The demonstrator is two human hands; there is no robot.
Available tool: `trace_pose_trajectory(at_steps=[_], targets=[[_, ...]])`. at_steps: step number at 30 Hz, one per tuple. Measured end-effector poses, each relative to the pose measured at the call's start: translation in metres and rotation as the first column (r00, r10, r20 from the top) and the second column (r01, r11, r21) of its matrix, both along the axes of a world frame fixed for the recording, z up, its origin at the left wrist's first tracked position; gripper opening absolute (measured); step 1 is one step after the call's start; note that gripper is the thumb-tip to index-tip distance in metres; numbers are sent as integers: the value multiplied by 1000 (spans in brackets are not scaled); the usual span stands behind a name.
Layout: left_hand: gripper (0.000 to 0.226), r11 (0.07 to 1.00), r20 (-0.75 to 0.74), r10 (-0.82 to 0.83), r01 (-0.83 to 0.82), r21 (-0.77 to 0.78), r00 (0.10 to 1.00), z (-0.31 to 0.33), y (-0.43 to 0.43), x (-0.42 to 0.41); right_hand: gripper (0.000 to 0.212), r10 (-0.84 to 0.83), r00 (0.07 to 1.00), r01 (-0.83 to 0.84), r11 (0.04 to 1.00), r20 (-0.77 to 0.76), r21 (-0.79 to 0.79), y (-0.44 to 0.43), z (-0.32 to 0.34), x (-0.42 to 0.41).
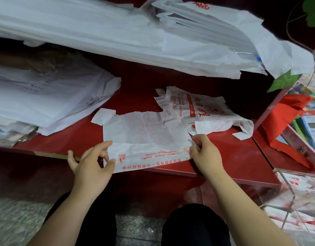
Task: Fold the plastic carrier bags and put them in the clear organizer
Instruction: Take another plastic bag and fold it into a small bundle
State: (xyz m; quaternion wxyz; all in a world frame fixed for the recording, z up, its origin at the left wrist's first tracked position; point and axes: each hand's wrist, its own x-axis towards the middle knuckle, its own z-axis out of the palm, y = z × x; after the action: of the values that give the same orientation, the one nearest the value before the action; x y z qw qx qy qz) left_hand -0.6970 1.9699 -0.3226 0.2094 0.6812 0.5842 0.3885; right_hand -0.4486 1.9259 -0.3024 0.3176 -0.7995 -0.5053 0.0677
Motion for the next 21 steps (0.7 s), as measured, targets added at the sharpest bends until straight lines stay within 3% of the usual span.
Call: trace_pose_trajectory(at_steps=[2,6,9,12,15,17,19,21], targets=[[44,999,21,-52,52,-16,998,0,-1,-3,32,-7,999,7,1000,-33,-5,-3,0,1],[48,997,-85,-78,80,20,993,-3,2,-11,34,25,1000,-25,999,6,-20,-4,-1,0],[55,964,-161,-58,97,246,985,3,-2,-8,33,58,996,-56,998,74,-27,-3,-2,-1],[57,837,-343,-218,356,416,914,10,-9,16,31,85,980,-75,995,179,-61,-2,-5,-1],[71,801,-648,-299,553,229,700,15,-12,40,28,56,964,-54,998,258,-14,-2,-4,-4],[75,813,-716,-310,565,141,625,2,-5,48,27,38,930,-56,998,365,40,-2,-6,-8],[74,822,-711,-339,561,95,617,-3,-4,48,28,106,866,-133,991,489,21,-1,-5,-21],[49,823,-670,-328,549,143,666,-14,-5,46,32,241,830,-283,959,503,6,-2,-11,-43]])
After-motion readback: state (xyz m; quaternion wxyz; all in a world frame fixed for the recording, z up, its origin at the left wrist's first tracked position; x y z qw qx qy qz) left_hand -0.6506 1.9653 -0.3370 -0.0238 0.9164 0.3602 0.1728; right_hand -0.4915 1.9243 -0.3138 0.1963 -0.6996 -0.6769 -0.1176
